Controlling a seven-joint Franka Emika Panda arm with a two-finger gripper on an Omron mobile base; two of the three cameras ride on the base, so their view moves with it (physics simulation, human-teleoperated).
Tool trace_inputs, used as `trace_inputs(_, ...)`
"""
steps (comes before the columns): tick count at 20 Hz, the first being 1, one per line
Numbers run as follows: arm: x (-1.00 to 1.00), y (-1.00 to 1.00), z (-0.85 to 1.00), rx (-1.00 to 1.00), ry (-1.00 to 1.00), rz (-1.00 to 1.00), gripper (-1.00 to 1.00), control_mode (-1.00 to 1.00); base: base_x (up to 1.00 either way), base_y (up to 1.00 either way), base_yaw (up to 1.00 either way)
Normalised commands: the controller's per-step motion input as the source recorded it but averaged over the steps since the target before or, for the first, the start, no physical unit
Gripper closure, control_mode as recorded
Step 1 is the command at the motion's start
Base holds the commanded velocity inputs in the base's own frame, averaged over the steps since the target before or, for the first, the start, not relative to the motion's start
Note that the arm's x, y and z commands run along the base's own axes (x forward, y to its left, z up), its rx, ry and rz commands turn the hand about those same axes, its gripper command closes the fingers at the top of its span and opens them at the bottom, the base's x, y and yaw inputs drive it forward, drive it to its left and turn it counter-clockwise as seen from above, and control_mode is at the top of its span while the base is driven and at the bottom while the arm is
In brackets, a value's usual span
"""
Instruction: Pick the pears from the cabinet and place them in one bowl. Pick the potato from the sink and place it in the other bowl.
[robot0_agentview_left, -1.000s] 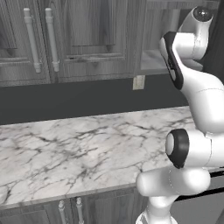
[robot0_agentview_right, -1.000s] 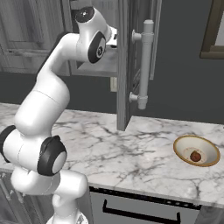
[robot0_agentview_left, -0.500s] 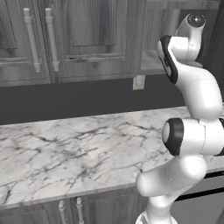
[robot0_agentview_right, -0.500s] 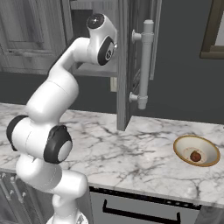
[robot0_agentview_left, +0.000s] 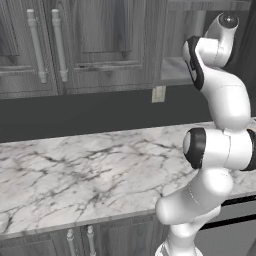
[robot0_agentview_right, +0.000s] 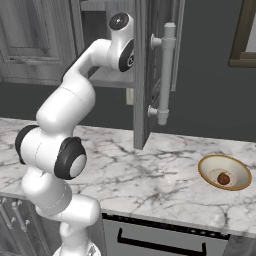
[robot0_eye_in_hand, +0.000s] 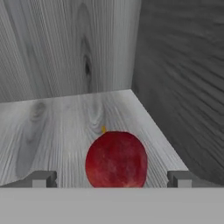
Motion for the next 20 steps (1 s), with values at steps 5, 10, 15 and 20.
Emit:
trace_inputs(5, 0.00, 0.00, -0.25, 0.00, 0.00, 0.00, -1.00, -1.00, 0.00, 0.00, 0.00)
trace_inputs(10, 0.05, 0.00, -0.32, 0.00, 0.00, 0.00, -1.00, -1.00, 0.00, 0.00, 0.00)
trace_inputs(15, 0.35, -0.03, 0.02, 0.00, 0.03, 0.00, -1.00, -1.00, 0.00, 0.00, 0.00)
trace_inputs(20, 0.16, -0.05, 0.03, 0.00, 0.08, 0.00, -1.00, -1.00, 0.00, 0.00, 0.00)
